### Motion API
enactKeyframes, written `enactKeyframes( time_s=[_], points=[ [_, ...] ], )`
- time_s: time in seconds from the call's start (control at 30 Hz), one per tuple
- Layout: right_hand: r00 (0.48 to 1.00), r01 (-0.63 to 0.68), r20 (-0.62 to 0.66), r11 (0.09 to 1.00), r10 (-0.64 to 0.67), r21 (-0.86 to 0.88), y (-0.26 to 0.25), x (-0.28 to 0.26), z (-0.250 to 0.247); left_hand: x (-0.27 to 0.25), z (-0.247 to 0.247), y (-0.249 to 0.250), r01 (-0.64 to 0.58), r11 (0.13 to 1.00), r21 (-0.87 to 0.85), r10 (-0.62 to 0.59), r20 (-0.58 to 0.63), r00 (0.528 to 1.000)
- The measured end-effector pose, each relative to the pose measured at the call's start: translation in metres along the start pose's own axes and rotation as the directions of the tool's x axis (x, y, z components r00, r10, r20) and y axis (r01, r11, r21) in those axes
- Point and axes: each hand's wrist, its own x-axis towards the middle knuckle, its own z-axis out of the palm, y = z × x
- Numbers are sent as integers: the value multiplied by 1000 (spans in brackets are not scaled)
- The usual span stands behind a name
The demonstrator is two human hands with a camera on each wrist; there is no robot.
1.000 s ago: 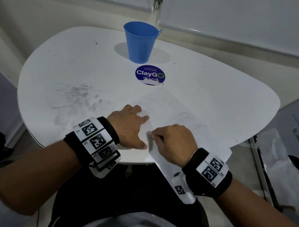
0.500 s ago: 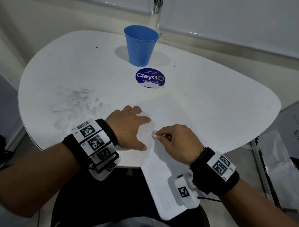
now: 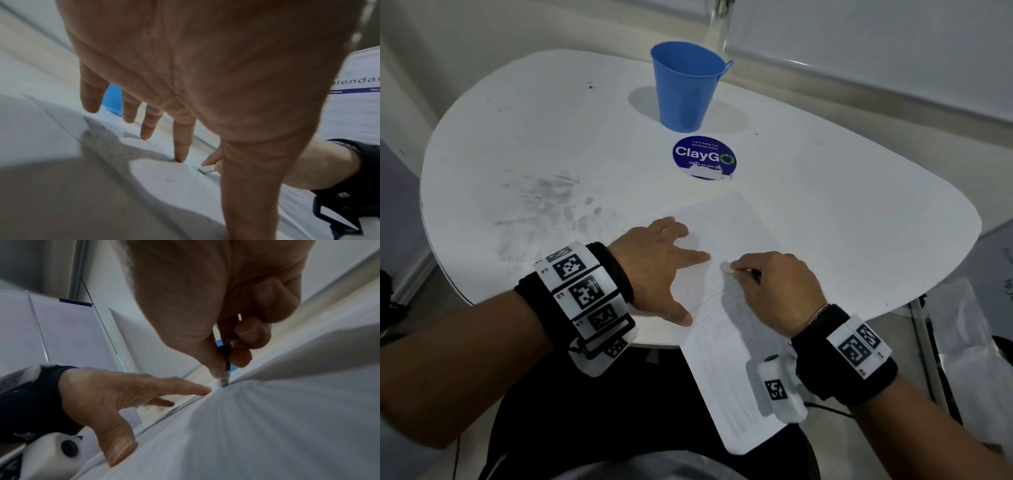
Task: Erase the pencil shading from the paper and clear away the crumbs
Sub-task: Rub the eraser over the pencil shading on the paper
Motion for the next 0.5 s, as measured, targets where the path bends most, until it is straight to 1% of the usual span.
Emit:
enactKeyframes(
  time_s=[0.1, 0.23, 0.27, 0.3, 0.37, 0.4, 0.43, 0.5],
  points=[
    [1000, 17, -11, 1000, -17, 25, -4, 0, 1, 1, 2, 1, -20, 999, -38, 22, 59, 998],
    [989, 120, 82, 992, -123, 35, -17, -12, 2, -2, 0, 7, 5, 1000, -16, -3, 85, 996],
    [987, 130, 90, 991, -132, 24, -18, -14, 1, -2, -1, 8, 9, 1000, -7, -8, 86, 996],
    [990, 120, 78, 993, -119, -6, -17, -13, 0, -2, -1, 8, 10, 1000, 1, -10, 87, 996],
    [999, 40, 20, 997, -39, -68, -9, -4, -5, -3, -1, 8, 7, 1000, 11, -8, 90, 996],
    [1000, -2, -12, 997, 1, -78, -7, -1, -7, -3, 0, 7, 7, 1000, 15, -8, 90, 996],
    [999, -13, -30, 997, 11, -78, -6, 0, -6, -2, 0, 7, 7, 1000, 19, -9, 88, 996],
    [999, 51, -1, 997, -52, -56, -14, -6, 1, -2, 1, 7, 9, 1000, 30, -11, 88, 996]
  ],
)
